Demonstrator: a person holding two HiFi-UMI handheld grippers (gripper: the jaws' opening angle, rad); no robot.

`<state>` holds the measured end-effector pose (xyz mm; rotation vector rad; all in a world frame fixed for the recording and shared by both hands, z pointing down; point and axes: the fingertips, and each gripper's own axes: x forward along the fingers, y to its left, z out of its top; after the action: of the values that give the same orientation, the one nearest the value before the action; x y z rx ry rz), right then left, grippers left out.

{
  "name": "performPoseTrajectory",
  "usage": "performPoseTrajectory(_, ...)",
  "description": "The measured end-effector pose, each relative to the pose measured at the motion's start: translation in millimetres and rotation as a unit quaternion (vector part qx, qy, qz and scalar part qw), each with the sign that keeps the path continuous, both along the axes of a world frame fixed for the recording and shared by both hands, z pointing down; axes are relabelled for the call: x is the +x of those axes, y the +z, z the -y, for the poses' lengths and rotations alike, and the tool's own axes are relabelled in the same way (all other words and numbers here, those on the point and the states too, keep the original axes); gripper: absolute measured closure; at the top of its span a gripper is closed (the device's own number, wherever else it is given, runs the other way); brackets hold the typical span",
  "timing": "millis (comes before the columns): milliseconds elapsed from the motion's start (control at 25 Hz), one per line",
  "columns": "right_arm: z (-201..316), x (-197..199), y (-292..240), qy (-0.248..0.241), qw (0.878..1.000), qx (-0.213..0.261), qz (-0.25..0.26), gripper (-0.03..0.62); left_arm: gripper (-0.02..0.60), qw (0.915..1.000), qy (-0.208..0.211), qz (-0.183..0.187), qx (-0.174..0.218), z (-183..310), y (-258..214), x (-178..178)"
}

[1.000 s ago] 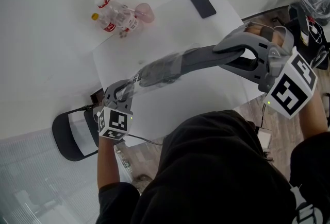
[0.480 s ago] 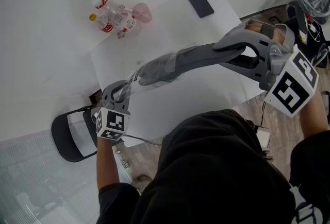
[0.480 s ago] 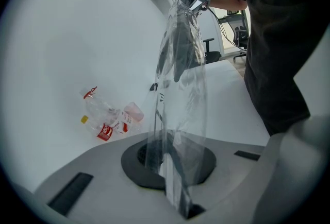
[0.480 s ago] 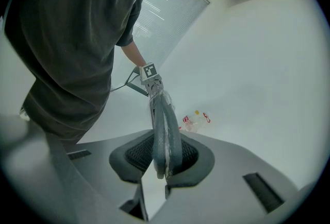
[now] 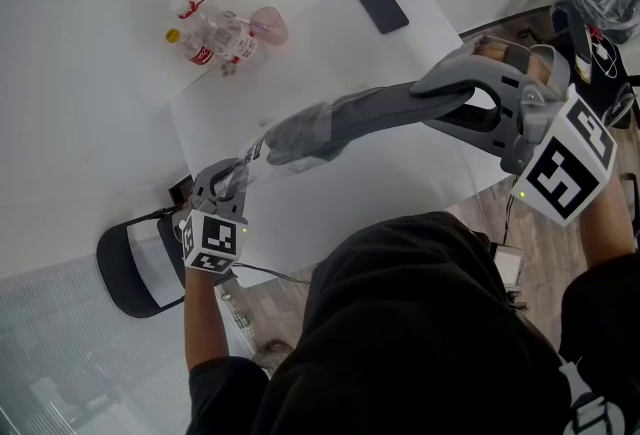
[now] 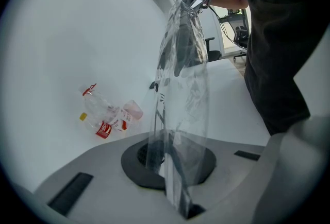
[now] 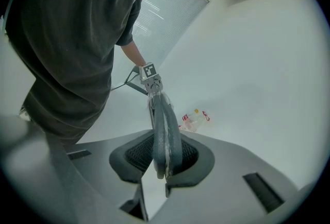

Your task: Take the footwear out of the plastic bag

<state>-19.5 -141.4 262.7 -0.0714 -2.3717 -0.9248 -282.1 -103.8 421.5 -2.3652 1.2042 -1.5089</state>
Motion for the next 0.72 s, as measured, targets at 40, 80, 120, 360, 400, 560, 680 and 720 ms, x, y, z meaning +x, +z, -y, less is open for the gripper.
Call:
performPoseTrajectory(40, 0.3, 0.4, 0.1, 0.000, 1.000, 0.000, -0.001, 0.516, 0.558, 1.0000, 0.000, 0.000, 0.000, 0.2, 0.6, 0.1)
performPoseTrajectory(80, 0.6, 0.5, 0.2, 0.001, 1.000, 0.001, -0.001, 0.516, 0.558, 1.0000, 0.000, 0.000, -0.001, 0.2, 1.2, -0.2)
performPoseTrajectory(120, 0.6, 0.4, 0.4, 0.001, 1.000, 0.002, -0.002, 0.516, 0.558, 1.0000, -0.001, 0.001, -0.001, 0.0, 1.5, -1.0)
performPoseTrajectory(360, 1.1, 2.9, 0.5, 0.003, 1.000, 0.003, -0.002, 0.516, 0.558, 1.0000, -0.004, 0.002, -0.005, -0.7, 2.8, -3.1)
performPoseTrajectory(400, 1.1, 3.4, 0.7, 0.003, 1.000, 0.003, -0.003, 0.514, 0.558, 1.0000, -0.005, 0.003, -0.004, -0.6, 2.7, -3.8)
performPoseTrajectory(560, 1.9, 4.4, 0.3, 0.002, 1.000, 0.005, -0.003, 0.516, 0.558, 1.0000, -0.008, 0.002, -0.002, 0.1, 2.9, -4.7)
performPoseTrajectory(680, 3.9, 4.3, -1.8, 0.002, 1.000, 0.004, -0.002, 0.516, 0.558, 0.9999, -0.010, 0.002, -0.004, 0.6, 2.0, -5.8)
performPoseTrajectory(720, 4.8, 4.1, -2.7, 0.002, 1.000, 0.004, -0.002, 0.516, 0.558, 0.9999, -0.011, 0.001, -0.005, 1.0, 1.3, -6.3)
